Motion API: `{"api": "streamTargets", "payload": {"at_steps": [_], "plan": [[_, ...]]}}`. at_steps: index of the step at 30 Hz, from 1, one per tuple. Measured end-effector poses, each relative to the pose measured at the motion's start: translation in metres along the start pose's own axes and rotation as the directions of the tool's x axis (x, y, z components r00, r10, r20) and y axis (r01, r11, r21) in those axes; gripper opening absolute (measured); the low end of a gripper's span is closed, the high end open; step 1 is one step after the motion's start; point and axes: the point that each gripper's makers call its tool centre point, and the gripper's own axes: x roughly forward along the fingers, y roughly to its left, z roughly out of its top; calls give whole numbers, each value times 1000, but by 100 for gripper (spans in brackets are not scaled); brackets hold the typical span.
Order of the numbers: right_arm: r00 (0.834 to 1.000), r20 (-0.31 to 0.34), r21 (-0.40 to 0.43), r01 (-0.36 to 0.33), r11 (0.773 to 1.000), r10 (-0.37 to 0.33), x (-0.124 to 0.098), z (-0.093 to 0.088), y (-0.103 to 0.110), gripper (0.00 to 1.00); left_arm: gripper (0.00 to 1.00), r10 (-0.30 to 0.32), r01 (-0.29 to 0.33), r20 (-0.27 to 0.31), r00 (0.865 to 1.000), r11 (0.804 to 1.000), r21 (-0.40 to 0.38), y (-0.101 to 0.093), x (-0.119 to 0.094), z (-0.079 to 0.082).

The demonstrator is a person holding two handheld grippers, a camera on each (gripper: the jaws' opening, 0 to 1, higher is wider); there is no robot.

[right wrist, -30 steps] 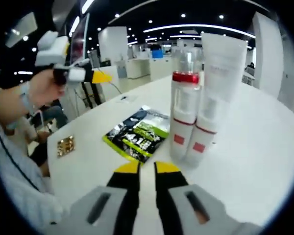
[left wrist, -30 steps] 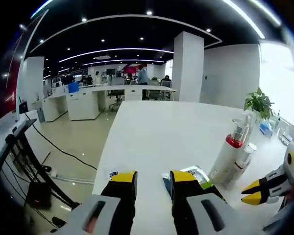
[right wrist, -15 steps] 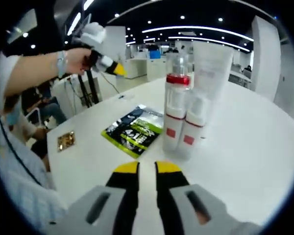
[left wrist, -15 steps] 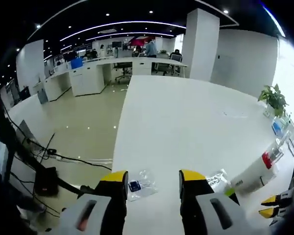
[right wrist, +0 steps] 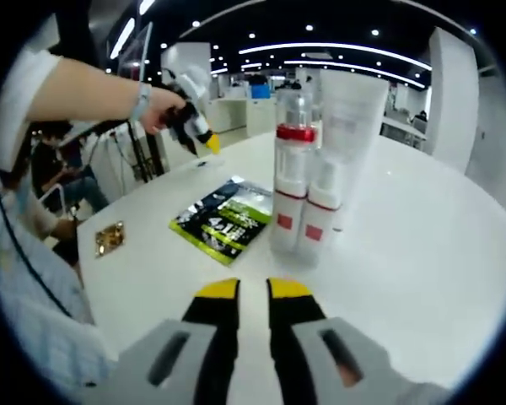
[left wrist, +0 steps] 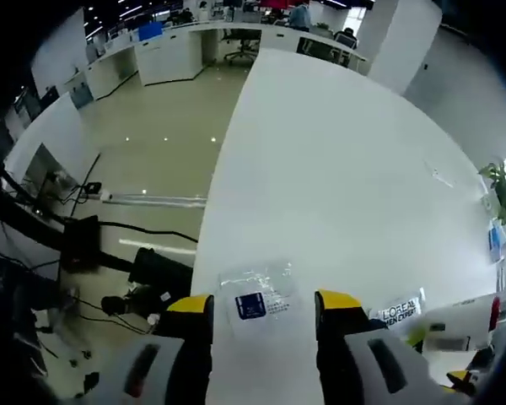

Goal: Arrange the skincare products in the storage area until every visible bottle or jar stands upright without overlapping.

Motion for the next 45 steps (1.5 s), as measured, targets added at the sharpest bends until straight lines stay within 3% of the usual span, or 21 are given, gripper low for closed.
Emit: {"api": "streamTargets", "payload": {"at_steps": [5, 11, 16, 17, 29, 35, 45], "plan": [[1000, -4, 7, 12, 1000, -12, -1, -2, -4, 11, 59, 8, -8, -36, 999, 1000, 0, -4, 6, -4], [1000, -4, 4, 25, 1000, -25, -3, -1, -7, 11, 62, 33, -34, -83, 996, 999, -1, -6, 13, -9], [999, -5, -2, 37, 999, -37, -4, -2, -10, 11, 58, 133, -125, -113, 985, 989, 77, 1, 15, -10], [999, -6, -2, 38, 999, -38, -4, -2, -10, 11, 57, 108, -103, -106, 988, 993, 52, -4, 15, -8], [999, -16, -1, 42, 999, -42, -4, -5, -12, 11, 50, 118, -116, -156, 981, 993, 21, -4, 12, -12], [999, -22, 1, 41, 999, -41, -4, -6, -11, 11, 42, 115, -109, -190, 975, 993, 42, -3, 10, -16], [999, -20, 9, 47, 999, -46, -4, -7, -13, 11, 40, 112, -98, -190, 975, 992, 79, -5, 10, -19]]}}
